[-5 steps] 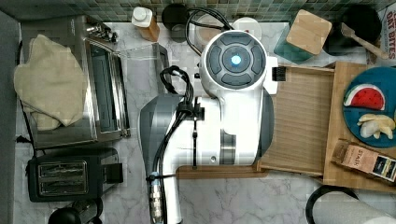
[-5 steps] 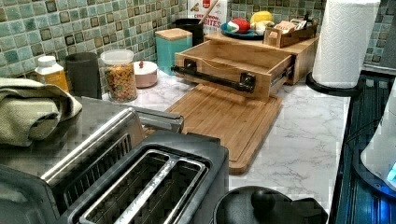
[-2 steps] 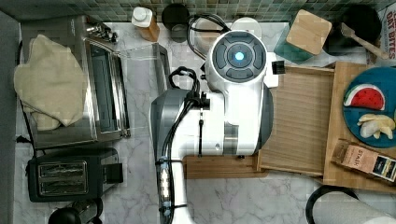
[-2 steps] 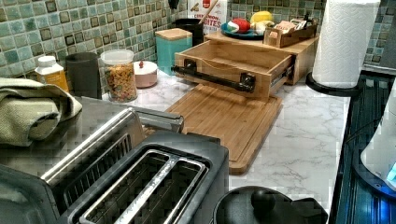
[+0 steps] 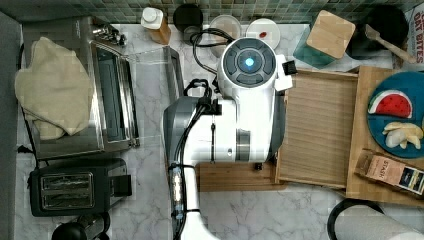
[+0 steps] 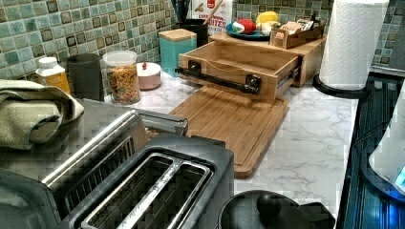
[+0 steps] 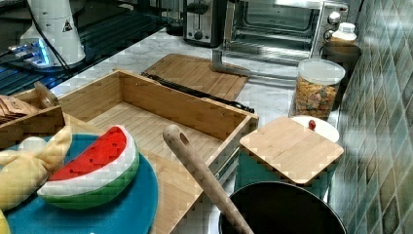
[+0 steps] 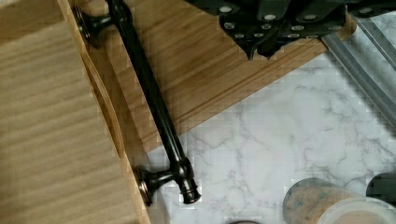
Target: Close the drawer.
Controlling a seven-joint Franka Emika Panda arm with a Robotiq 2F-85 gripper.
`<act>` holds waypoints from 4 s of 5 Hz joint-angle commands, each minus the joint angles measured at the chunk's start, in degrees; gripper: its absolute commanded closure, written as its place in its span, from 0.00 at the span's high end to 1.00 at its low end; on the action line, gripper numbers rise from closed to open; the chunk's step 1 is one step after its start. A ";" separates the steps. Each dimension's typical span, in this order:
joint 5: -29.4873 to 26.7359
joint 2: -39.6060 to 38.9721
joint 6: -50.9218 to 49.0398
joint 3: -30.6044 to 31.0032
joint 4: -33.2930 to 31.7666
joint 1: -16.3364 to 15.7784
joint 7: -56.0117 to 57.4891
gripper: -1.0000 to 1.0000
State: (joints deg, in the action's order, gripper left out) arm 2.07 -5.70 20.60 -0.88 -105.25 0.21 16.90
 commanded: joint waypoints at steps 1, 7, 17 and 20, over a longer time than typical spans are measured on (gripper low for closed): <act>-0.02 -1.72 7.87 -1.80 -6.30 2.90 11.26 0.00; 2.44 -8.82 26.85 -3.32 -14.59 5.25 20.33 0.00; -3.58 -15.01 31.12 -15.89 -5.48 21.16 52.69 0.00; -2.96 -15.77 32.91 -18.89 -4.54 24.05 51.45 0.00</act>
State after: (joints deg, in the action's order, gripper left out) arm -1.08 -21.26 52.71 -12.62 -116.38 17.79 67.76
